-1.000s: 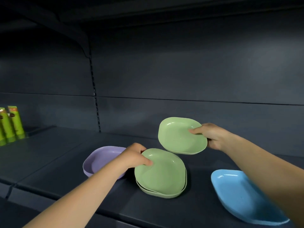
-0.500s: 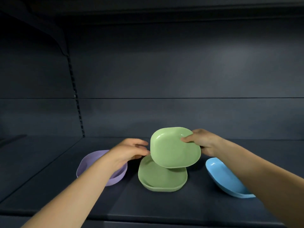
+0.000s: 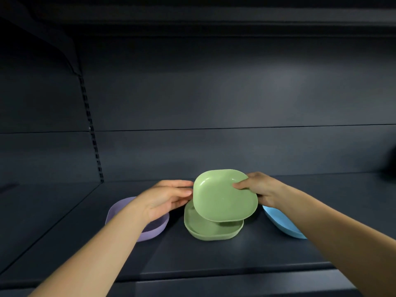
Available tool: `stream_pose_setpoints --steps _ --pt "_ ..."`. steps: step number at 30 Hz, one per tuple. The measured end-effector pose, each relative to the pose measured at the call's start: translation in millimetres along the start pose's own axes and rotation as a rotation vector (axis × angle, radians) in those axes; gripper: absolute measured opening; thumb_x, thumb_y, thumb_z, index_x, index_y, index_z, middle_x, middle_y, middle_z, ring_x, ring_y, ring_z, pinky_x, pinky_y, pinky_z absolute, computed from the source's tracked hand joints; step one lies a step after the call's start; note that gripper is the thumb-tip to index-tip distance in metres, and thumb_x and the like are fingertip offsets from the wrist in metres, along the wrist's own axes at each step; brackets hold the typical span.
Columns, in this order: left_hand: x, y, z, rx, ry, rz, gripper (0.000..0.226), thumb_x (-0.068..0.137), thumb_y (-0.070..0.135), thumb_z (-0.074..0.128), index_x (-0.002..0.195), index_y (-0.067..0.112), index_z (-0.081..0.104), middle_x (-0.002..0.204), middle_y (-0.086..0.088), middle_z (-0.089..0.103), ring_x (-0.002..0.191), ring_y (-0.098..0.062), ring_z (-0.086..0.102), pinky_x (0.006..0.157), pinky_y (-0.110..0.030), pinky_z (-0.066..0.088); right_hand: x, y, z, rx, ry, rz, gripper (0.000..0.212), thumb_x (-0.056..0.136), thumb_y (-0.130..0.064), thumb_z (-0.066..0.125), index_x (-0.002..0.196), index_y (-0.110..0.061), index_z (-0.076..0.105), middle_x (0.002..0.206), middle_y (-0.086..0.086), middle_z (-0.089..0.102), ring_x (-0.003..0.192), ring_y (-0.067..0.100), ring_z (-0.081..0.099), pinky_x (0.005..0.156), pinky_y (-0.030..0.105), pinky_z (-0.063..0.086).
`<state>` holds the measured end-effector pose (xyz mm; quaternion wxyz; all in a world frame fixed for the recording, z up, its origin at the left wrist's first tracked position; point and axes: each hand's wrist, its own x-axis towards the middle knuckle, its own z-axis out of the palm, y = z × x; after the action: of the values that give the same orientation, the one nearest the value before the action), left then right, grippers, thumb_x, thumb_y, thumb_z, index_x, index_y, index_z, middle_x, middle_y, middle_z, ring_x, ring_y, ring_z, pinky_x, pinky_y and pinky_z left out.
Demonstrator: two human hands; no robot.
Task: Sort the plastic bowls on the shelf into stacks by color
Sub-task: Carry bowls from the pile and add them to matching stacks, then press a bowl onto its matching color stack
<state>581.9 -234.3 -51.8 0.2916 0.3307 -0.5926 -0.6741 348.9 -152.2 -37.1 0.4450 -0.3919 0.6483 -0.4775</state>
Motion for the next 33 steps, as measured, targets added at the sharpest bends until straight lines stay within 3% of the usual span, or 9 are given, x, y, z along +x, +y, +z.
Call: stream_pose_setpoints --steps 5,11,15,22,25,28,33 --pt "-1.5 1.2 7.0 0.053 -0.039 0.017 0.027 0.085 -0.005 0.058 0.107 0.008 0.068 0.100 -0.005 0.073 0.091 -0.016 0.068 0.078 -0.021 0.051 -0.5 1.3 6.1 -0.005 0.004 0.010 0.021 0.090 -0.001 0.059 0.110 0.002 0.063 0.109 0.017 0.069 0.098 0.031 0.066 0.087 0.039 0.053" --pt "6.9 -12.9 26.2 0.341 0.186 0.082 0.031 0.079 -0.008 0.064 0.102 0.013 0.066 0.097 -0.007 0.069 0.088 -0.021 0.066 0.081 -0.032 0.052 0.7 15.3 24.5 -0.104 0.047 -0.049 0.018 0.085 0.000 0.064 0.103 -0.004 0.063 0.101 0.015 0.070 0.087 0.027 0.066 0.082 0.036 0.052" --pt "12.5 -28.7 37.3 0.591 0.293 0.075 0.036 0.079 -0.002 0.058 0.105 0.022 0.062 0.099 0.003 0.066 0.091 -0.017 0.061 0.067 -0.023 0.047 4.5 34.4 32.5 -0.322 0.182 -0.121 0.016 0.075 -0.004 0.073 0.081 -0.013 0.062 0.083 0.006 0.067 0.077 0.020 0.062 0.075 0.031 0.050" --pt "26.6 -29.6 39.0 0.635 0.359 0.103 0.041 0.075 -0.010 0.052 0.090 0.025 0.068 0.092 0.006 0.068 0.088 -0.016 0.063 0.066 -0.022 0.047 13.0 40.7 29.5 -0.306 0.239 -0.141 0.023 0.073 0.002 0.071 0.072 -0.019 0.061 0.075 0.000 0.063 0.079 0.020 0.062 0.077 0.031 0.051" --pt "32.2 -30.8 35.5 0.688 0.385 0.107 0.042 0.076 -0.011 0.049 0.089 0.023 0.070 0.092 0.004 0.070 0.088 -0.015 0.064 0.071 -0.024 0.048 18.9 43.1 30.3 -0.361 0.223 -0.157 0.022 0.075 -0.001 0.070 0.075 -0.019 0.059 0.077 -0.003 0.061 0.080 0.018 0.059 0.069 0.024 0.047" --pt "37.0 -39.3 30.8 0.772 0.361 0.071 0.044 0.078 -0.009 0.045 0.094 0.023 0.070 0.097 0.006 0.070 0.094 -0.015 0.064 0.077 -0.026 0.050 22.0 49.1 29.0 -0.499 0.176 -0.171 0.021 0.076 -0.006 0.070 0.091 -0.016 0.060 0.082 -0.005 0.055 0.081 0.015 0.056 0.060 0.020 0.043" --pt "39.7 -45.3 30.3 0.738 0.336 -0.012 0.046 0.080 -0.009 0.043 0.084 0.032 0.065 0.094 0.007 0.069 0.094 -0.015 0.064 0.078 -0.026 0.051 26.9 48.1 22.6 -0.626 0.084 -0.208 0.023 0.081 -0.009 0.066 0.101 -0.016 0.058 0.083 -0.009 0.050 0.085 0.013 0.053 0.063 0.020 0.043"
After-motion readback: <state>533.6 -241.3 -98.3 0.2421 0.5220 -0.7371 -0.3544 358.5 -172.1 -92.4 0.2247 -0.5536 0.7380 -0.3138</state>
